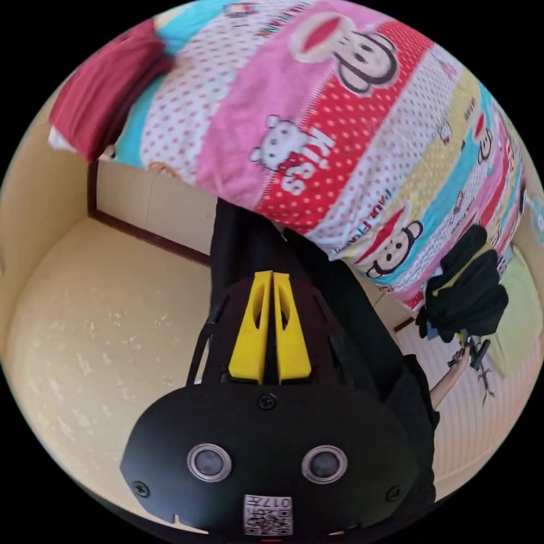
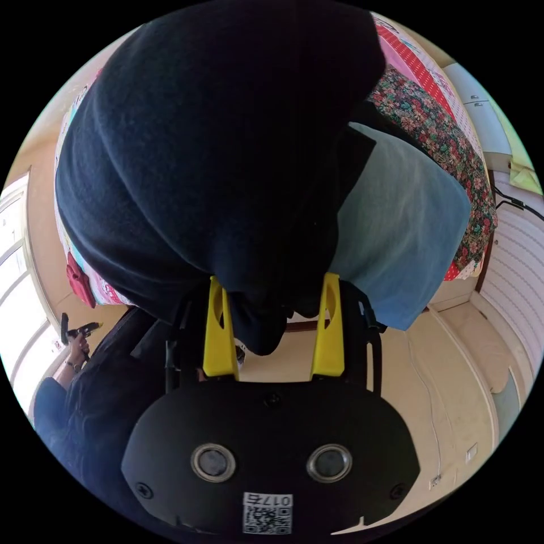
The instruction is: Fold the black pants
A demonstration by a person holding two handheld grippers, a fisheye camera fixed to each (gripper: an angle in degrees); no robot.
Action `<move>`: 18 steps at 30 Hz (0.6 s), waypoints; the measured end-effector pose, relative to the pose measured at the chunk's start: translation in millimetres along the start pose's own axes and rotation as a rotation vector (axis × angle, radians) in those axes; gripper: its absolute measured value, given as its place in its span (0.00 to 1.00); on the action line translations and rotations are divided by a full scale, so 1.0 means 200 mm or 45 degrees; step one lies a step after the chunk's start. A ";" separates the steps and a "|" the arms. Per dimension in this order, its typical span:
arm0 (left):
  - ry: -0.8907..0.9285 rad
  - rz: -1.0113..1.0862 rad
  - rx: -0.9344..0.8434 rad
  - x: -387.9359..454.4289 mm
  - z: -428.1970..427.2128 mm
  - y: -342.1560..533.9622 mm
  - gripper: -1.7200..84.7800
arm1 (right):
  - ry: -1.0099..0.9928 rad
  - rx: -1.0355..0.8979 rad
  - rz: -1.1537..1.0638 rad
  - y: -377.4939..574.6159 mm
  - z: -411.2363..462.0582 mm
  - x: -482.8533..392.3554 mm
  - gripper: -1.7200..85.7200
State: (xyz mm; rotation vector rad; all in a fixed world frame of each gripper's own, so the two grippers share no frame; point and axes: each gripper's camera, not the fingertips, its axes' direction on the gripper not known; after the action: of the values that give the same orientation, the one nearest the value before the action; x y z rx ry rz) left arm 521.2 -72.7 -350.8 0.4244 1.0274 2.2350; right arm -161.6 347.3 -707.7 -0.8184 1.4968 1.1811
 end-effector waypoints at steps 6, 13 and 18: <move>0.479 -0.298 0.256 -0.55 -0.19 0.29 0.01 | 0.103 0.053 0.092 0.05 0.12 -0.18 0.26; 0.694 -0.220 0.228 -0.60 -0.22 0.25 0.01 | 0.026 0.144 0.271 0.27 0.08 -0.37 0.18; 0.613 -0.114 0.262 -0.71 -0.36 0.19 0.02 | -0.307 0.477 0.373 0.60 0.02 -0.66 0.20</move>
State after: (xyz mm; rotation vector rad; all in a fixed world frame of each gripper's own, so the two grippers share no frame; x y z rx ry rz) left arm 574.3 -226.3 -372.9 -0.0861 1.4974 2.2070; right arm -238.3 375.9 -547.9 -0.2013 1.6015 1.1143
